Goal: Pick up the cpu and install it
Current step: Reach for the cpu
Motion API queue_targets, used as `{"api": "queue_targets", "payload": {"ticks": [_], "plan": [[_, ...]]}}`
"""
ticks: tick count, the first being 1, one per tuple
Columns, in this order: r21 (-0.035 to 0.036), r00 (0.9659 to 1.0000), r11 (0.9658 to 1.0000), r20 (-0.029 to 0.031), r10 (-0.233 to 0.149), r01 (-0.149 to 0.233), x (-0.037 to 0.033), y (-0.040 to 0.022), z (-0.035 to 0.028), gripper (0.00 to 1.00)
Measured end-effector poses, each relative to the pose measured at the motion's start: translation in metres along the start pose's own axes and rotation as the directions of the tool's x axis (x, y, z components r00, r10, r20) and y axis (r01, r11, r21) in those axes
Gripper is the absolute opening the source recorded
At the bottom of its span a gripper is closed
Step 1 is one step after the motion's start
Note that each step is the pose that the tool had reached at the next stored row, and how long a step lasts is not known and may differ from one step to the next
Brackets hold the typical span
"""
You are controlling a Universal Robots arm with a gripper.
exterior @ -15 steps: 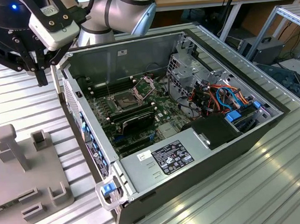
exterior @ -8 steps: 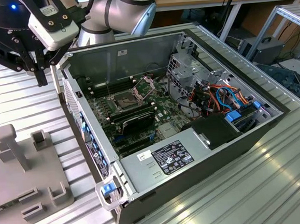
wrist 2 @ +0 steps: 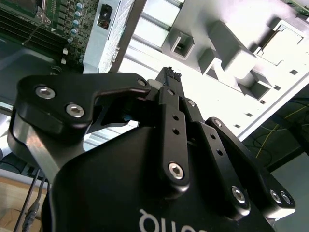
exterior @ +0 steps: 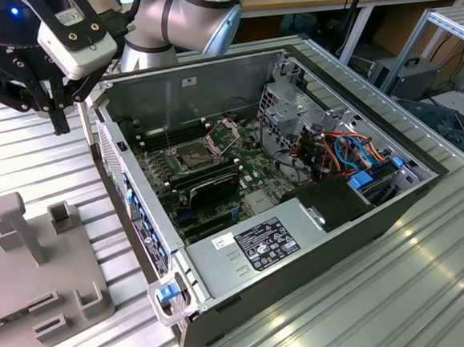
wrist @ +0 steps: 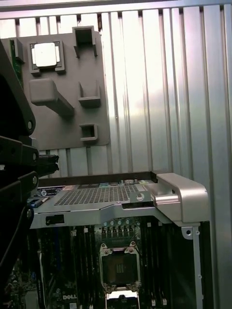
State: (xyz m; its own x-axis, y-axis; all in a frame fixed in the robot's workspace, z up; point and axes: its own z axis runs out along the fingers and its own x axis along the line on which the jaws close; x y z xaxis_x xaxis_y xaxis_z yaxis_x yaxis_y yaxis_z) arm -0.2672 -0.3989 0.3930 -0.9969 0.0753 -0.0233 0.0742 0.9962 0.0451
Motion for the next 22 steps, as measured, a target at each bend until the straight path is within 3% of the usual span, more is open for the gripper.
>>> {"api": "queue_targets", "payload": {"ticks": [22], "plan": [[0.0000,1.0000,1.0000,0.0000,0.000,0.000,0.0399,-0.0030,-0.0009,0.11]]}}
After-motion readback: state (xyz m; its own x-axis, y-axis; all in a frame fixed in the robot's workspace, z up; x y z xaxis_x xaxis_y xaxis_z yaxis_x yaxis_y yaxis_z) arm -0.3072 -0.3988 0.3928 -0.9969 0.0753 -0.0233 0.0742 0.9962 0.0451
